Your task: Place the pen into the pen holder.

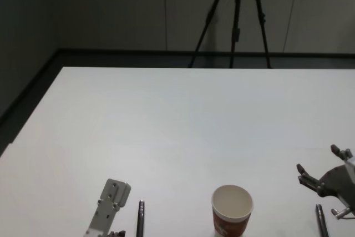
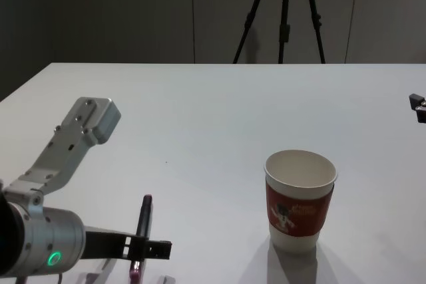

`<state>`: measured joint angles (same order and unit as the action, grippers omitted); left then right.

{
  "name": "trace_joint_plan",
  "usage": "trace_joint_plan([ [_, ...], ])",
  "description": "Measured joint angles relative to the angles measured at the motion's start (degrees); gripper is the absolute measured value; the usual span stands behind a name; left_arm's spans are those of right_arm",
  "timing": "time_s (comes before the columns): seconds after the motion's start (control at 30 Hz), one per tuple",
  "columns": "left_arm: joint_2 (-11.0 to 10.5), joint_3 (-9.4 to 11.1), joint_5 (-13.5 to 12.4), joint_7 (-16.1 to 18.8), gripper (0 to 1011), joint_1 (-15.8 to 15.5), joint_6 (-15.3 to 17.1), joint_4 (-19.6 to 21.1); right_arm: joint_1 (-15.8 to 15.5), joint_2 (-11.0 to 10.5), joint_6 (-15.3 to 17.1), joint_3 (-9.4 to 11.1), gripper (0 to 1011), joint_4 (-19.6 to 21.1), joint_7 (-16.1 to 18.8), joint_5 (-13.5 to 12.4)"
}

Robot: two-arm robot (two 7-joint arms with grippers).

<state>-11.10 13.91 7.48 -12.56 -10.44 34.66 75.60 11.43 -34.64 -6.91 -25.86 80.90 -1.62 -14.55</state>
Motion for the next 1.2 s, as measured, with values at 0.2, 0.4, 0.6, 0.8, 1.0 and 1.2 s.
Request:
trace_joint_plan([
  [0.2,0.37,-0.26,-0.71,-0.20,1001,-0.18,0.21,-0.44,0.00,0.00,0.00,0.00,1001,0.00,0.00,0.00],
  [0.4,0.77,-0.68,-1.39,-0.44,1001,-0.21,0.54,-0.71,0.00,0.00,0.00,0.00,1001,0.00,0.00,0.00],
  [0.6,1.15,-1.12,-2.03,-0.84,1002,-0.20,0.68,-1.15,0.00,0.00,0.00,0.00,1001,0.00,0.00,0.00],
  [0.8,1.36,-1.32,-2.73,-1.35,1002,-0.31,0.74,-1.56,0.00,0.00,0.00,0.00,1001,0.00,0.00,0.00],
  [1.0,1.46,-1.47,-3.32,-1.81,1001,-0.48,0.98,-1.93,0.00,0.00,0.00,0.00,1001,0.00,0.00,0.00],
  [1.2,1.63,-1.51,-3.93,-2.16,1001,-0.70,1.14,-2.28,0.00,0.00,0.00,0.00,1001,0.00,0.00,0.00],
])
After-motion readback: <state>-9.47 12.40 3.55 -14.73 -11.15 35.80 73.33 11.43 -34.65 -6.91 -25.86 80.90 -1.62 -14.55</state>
